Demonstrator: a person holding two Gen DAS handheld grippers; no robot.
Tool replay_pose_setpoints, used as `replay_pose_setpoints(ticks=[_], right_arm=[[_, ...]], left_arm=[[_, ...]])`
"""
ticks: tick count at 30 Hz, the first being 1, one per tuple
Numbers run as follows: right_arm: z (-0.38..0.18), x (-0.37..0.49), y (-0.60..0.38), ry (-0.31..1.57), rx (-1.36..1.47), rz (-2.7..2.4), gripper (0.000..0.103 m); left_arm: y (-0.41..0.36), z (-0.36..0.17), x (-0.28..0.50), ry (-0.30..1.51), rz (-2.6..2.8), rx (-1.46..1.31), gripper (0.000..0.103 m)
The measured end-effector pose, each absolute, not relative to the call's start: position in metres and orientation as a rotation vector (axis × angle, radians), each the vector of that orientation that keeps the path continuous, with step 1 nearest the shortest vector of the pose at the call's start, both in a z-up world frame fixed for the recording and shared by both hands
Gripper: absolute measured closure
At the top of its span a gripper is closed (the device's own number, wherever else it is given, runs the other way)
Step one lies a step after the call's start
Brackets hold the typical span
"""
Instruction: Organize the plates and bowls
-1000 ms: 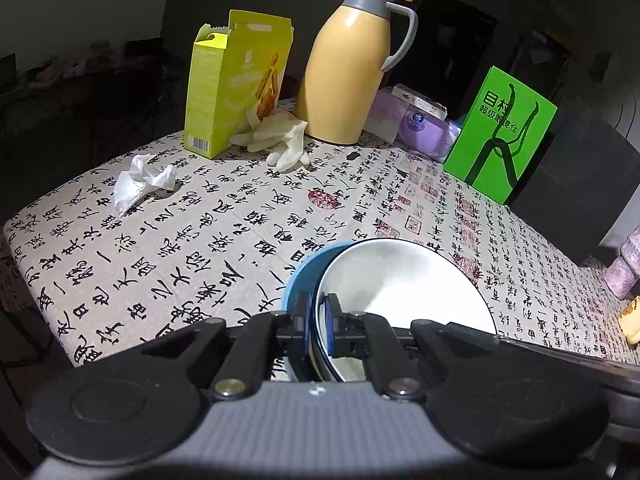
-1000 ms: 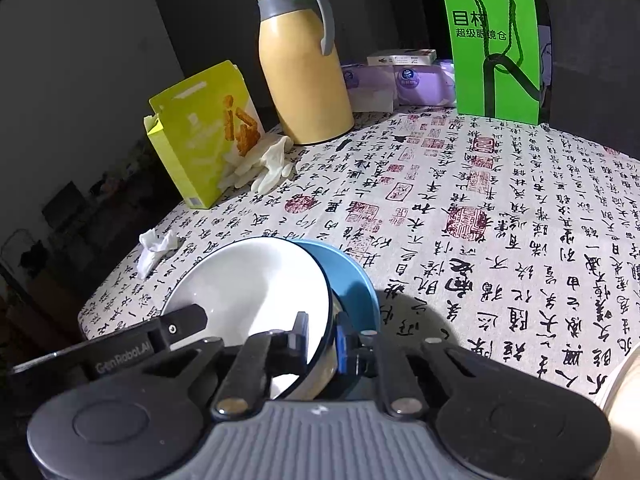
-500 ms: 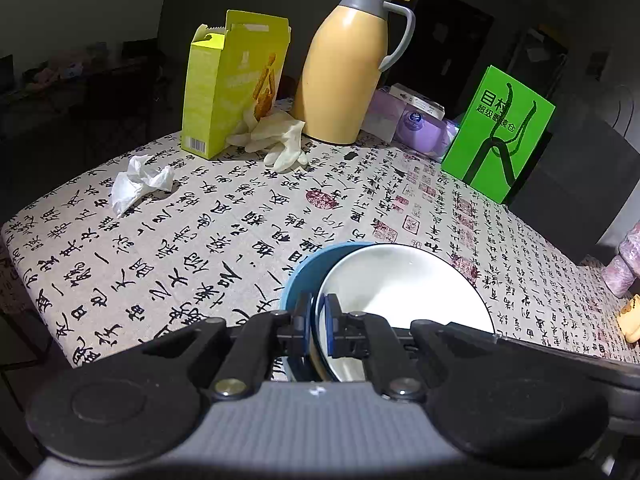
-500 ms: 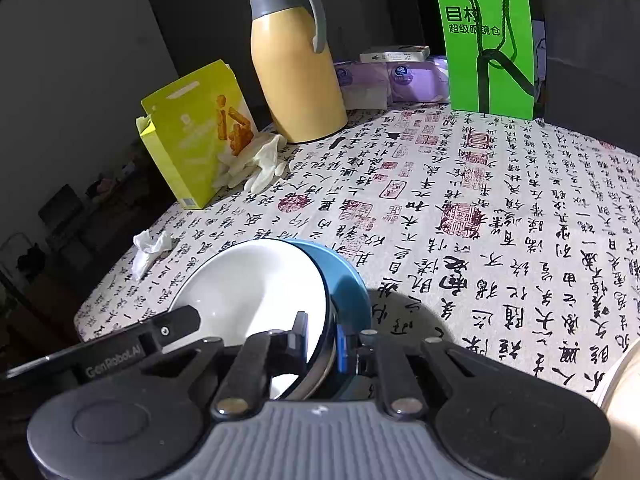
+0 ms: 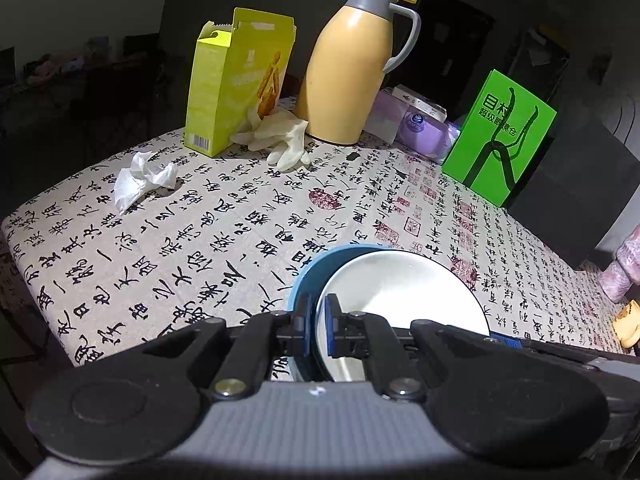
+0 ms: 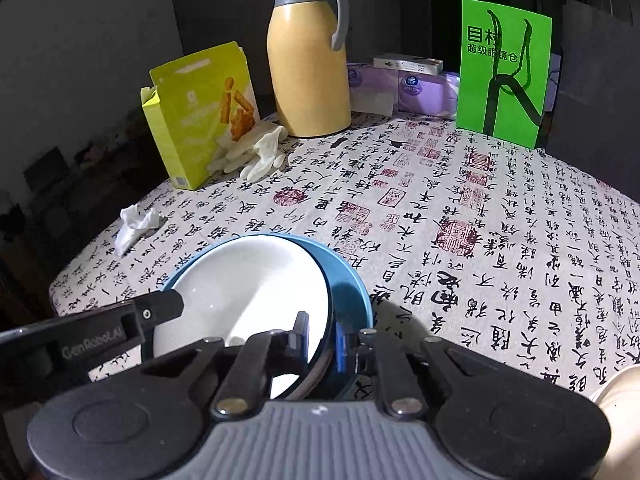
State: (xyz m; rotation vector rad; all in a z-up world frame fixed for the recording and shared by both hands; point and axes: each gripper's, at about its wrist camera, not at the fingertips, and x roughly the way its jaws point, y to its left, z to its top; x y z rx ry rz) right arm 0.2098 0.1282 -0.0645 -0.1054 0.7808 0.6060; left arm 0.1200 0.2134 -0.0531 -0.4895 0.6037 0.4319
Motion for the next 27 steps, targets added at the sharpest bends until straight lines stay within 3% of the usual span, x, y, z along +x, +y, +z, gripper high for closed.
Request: replay_pose_setpoints(ticks=[14, 27], right_arm=[[-0.0588, 0.2112, 0.1192, 0.774, -0.044, 0.613, 0.098], [-0.0625, 0.2134, 0.1164, 0.796, -0.016, 0.618, 0.097]], left_arm=[[0.2138, -0.0521, 0.1187, 0.605, 0.424, -0.497, 0.095], [0.2132, -0.0508, 0.1190, 0.603, 0.418, -0.497, 0.095]])
